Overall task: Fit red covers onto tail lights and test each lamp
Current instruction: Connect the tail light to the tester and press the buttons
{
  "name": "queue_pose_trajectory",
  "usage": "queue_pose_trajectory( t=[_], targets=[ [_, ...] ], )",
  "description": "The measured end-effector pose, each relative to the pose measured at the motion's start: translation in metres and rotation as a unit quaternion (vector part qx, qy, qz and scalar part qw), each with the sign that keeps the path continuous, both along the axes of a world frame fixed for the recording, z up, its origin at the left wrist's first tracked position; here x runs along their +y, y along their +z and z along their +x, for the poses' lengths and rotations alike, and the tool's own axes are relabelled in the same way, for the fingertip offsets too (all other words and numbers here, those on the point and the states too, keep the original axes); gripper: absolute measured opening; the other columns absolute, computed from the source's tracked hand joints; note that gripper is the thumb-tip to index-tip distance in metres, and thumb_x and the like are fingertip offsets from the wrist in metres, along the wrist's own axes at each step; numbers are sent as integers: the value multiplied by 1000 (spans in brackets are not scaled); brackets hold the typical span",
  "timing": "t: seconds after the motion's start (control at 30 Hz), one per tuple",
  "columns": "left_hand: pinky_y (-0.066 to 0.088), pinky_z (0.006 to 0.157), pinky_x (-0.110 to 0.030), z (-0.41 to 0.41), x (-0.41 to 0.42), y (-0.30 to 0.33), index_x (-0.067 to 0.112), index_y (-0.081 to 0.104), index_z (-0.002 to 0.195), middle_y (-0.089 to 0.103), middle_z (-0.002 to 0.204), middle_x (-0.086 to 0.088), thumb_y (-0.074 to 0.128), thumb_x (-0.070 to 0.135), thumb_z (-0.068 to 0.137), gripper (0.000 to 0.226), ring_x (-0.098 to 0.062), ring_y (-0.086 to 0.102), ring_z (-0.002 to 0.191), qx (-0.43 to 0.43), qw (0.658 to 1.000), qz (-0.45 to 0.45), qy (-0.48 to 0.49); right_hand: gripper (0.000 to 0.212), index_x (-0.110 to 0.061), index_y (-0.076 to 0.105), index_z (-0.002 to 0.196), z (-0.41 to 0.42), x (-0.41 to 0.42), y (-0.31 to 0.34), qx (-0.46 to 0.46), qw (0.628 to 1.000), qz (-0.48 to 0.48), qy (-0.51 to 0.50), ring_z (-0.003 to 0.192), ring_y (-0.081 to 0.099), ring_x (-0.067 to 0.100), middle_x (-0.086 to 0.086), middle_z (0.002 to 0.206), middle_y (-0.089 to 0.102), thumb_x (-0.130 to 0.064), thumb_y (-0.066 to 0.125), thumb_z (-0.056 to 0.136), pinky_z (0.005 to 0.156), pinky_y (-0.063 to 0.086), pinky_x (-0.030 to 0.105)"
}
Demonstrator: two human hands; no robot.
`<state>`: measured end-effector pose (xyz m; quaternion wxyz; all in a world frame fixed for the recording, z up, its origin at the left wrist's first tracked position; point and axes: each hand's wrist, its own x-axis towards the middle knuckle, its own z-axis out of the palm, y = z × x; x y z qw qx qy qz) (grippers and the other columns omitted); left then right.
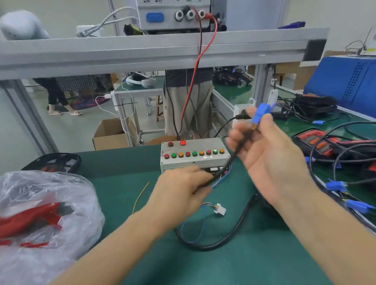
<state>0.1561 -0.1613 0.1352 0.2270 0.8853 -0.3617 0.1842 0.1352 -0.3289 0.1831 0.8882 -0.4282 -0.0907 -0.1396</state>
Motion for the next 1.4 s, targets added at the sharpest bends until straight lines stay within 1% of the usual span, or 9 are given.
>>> queue_pose_trajectory(
  t=[0.13, 0.23, 0.3, 0.4, 0.53, 0.6, 0.7, 1.0, 1.4],
  targets=[
    [38, 52, -15, 29, -15, 8, 12, 73, 87, 68, 85, -16, 63, 43, 84, 32, -7, 47, 55, 361, 907, -217, -21, 26, -21, 59, 111, -6, -20, -7, -18, 999, -26, -2, 50, 31, 7, -8, 60, 38, -31, 39, 98, 49, 35, 16],
    [48, 72, -19, 57, -30, 1, 12, 73, 98, 71, 98, -3, 67, 33, 85, 25, -10, 60, 82, 390, 919, 22, 46, 28, -23, 61, 113, -11, -23, -15, -29, 999, -31, 22, 51, 32, 7, -8, 60, 38, -32, 40, 97, 50, 36, 15],
    [50, 80, -32, 65, -39, -7, 11, 74, 93, 72, 93, -2, 73, 37, 76, 31, -16, 61, 81, 434, 878, 198, 47, 30, -23, 61, 116, -12, -24, -18, -44, 998, -40, 38, 52, 33, 7, -8, 61, 38, -33, 41, 96, 51, 36, 15],
    [43, 58, -21, 71, -43, -17, 10, 75, 77, 69, 75, -1, 73, 19, 68, 13, -12, 59, 64, 505, 839, 201, 13, 31, -24, 63, 117, -13, -29, -21, -75, 993, -79, 54, 55, 34, 8, -8, 63, 40, -37, 49, 91, 55, 37, 15],
    [37, 46, -16, 79, -37, -18, 19, 69, 69, 64, 56, 3, 59, -1, 82, 25, -6, 53, 45, 430, 892, -121, 64, 34, -29, 69, 116, -8, -36, -33, -67, 984, -165, 24, 60, 35, 7, -8, 65, 41, -40, 55, 87, 59, 31, 18],
    [40, 51, -19, 83, -28, -6, 18, 69, 77, 65, 57, 2, 58, -6, 84, 27, -10, 54, 48, 381, 860, -334, 55, 35, -30, 67, 119, -3, -38, -42, -48, 974, -220, -13, 62, 35, 8, -9, 66, 42, -41, 54, 89, 62, 27, 22],
    [48, 55, -16, 88, -10, 11, 19, 71, 89, 69, 65, 1, 57, -6, 88, 29, -9, 56, 53, 333, 820, -466, 10, 29, -39, 69, 113, 7, -39, -51, -32, 959, -278, -43, 65, 35, 9, -7, 66, 43, -37, 51, 90, 63, 33, 13],
    [37, 53, -13, 61, 1, 4, 13, 76, 86, 64, 67, -6, 59, -7, 86, 25, -8, 40, 51, 323, 865, -380, -50, 5, -12, 59, 100, 32, -39, -58, 9, 877, -477, -59, 59, 51, -2, -11, 60, 62, -12, 57, 96, 60, 36, 5],
    [29, 47, -13, 65, -3, -4, 17, 76, 80, 65, 62, -5, 60, -2, 88, 27, -6, 32, 45, 396, 849, -346, -38, 5, -16, 63, 97, 35, -35, -59, 20, 849, -526, -50, 52, 46, -3, -9, 61, 64, -13, 61, 93, 54, 32, 8]
  ],
)
